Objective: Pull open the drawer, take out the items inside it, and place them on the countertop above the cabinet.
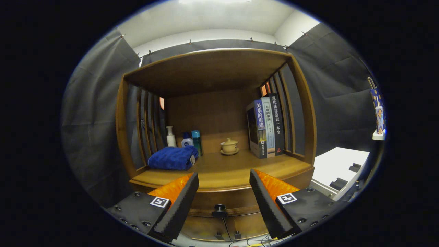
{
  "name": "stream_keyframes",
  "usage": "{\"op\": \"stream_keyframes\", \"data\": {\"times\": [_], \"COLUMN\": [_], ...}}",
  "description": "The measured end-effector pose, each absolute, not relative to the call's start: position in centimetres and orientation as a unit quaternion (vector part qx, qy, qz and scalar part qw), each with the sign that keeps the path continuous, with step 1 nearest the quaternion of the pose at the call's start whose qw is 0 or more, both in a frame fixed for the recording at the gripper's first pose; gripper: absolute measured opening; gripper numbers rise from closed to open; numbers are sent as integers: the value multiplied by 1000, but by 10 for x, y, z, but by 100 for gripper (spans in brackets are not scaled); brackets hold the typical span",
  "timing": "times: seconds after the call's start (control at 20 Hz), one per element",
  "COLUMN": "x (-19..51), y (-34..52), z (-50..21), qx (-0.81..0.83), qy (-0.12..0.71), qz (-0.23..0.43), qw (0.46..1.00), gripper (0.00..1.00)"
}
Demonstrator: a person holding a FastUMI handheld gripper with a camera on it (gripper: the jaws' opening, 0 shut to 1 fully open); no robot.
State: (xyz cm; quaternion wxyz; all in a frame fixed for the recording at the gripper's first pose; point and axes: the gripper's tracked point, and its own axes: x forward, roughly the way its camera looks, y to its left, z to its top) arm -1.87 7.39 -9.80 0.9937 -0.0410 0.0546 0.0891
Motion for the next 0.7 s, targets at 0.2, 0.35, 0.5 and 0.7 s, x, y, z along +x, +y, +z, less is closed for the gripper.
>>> {"op": "stream_keyframes", "data": {"times": [0.2,0.35,0.5,0.7], "x": [-18,-15,-9,1], "y": [85,89,86,73], "z": [-139,-167,-194,-225], "qx": [-45,-60,-78,-62], "qy": [88,107,126,153], "qz": [102,107,104,93], "qw": [990,987,983,982], "gripper": [98,98,98,99]}}
